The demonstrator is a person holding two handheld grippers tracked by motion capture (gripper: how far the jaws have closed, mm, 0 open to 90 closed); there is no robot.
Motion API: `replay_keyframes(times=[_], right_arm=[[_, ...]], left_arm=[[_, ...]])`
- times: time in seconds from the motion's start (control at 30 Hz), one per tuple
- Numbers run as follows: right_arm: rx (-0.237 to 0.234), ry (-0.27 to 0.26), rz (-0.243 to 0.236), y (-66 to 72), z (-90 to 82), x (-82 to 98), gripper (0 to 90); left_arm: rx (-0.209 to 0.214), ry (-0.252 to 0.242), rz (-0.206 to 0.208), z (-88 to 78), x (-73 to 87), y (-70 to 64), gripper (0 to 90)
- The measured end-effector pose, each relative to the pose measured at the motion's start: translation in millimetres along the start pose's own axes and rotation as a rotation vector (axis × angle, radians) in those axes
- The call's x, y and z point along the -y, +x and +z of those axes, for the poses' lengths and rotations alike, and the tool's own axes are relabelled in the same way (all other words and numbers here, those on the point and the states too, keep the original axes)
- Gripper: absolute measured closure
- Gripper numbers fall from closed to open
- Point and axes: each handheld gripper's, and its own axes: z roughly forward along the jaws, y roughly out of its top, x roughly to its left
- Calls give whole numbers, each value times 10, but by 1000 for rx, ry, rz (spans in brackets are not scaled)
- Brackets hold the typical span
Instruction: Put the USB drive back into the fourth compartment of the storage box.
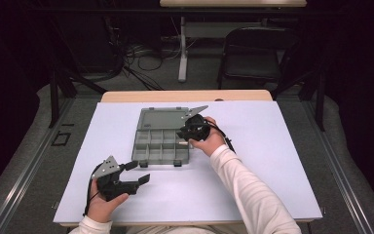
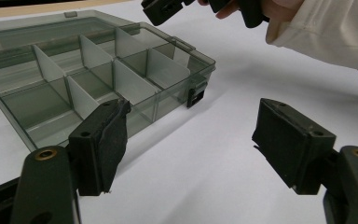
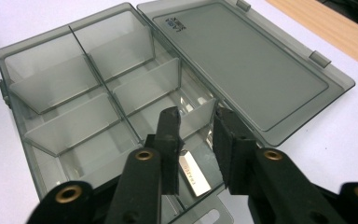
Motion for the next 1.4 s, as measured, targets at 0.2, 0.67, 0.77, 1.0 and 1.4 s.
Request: replay_keyframes(times=[0.2,0.67,0.77,1.0,1.4], right_arm=[[16,-15,-4,5,-34,-12,656],[95,-80,-44,117,-193,-60,471],[92,-87,-37,121,-219,-54,451],[126,-74,-34,154,-293,19,381],[171,-147,28,170,-567,156,235]], left_arm=[[-13,-4,-3,-22,2,15,259],[-15,-16,-7,-44,-3,42,259],[-22,-16,-7,-55,-5,46,259],[-24,-23,-9,-48,-7,44,259],[-34,-27,-13,-59,-12,51,259]])
